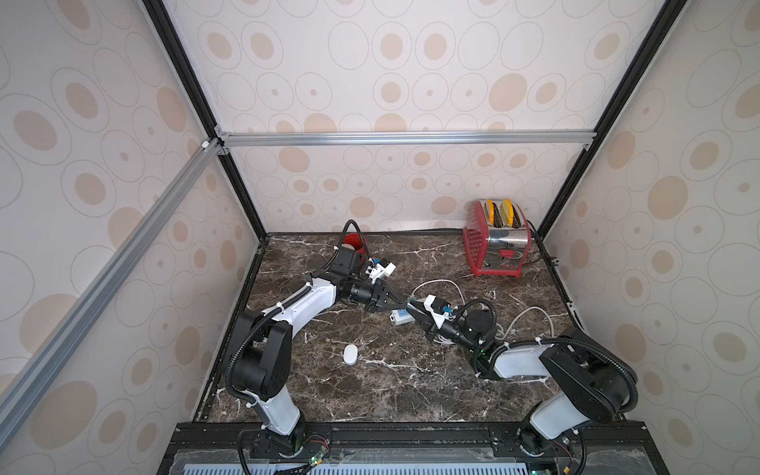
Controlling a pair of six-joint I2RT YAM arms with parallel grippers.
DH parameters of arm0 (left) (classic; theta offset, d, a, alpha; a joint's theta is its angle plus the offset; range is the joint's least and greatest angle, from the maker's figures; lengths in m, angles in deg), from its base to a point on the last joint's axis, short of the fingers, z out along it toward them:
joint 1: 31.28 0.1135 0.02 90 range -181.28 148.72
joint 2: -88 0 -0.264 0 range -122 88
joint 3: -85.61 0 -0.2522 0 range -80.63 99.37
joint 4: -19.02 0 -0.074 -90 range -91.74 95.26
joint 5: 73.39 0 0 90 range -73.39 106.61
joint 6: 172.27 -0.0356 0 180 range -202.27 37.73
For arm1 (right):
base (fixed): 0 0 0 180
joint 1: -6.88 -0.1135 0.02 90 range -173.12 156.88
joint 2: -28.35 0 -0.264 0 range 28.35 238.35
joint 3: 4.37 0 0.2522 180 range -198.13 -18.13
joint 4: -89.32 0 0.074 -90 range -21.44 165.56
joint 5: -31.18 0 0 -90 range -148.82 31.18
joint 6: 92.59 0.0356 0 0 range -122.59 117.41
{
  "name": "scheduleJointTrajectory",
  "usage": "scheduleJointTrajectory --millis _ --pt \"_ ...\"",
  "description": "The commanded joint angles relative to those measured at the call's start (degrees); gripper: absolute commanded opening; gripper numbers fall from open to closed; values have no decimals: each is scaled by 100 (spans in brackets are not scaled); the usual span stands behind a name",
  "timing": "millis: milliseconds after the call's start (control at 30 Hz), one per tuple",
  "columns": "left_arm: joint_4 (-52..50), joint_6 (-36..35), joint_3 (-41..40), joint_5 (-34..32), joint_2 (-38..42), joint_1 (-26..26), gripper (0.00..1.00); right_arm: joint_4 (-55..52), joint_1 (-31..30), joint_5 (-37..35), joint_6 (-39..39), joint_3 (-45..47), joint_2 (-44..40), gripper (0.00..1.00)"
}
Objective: Charge the bluetooth headset
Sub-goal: Pick up the charging cable from the center of the board.
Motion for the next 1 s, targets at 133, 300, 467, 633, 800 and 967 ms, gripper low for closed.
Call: scheduleJointTrajectory --millis 133,300,467,633,800,967 --pt "-2 -26 84 126 84 -2 0 146 -6 107 -277 -67 -222 15" --pt "-16 -55 161 265 103 -3 0 -70 -3 23 -319 -86 -211 15" --pt "-203 -224 157 321 124 -8 0 -46 -6 -189 -287 -133 -114 24" --pt "-245 -267 117 317 117 -9 0 -38 -6 -61 -316 -165 -93 1" --pt "-279 -295 168 330 83 -2 0 -107 -6 37 -316 -171 -109 0" --pt "-294 -302 183 243 81 3 58 -499 -6 32 -534 -86 -373 0"
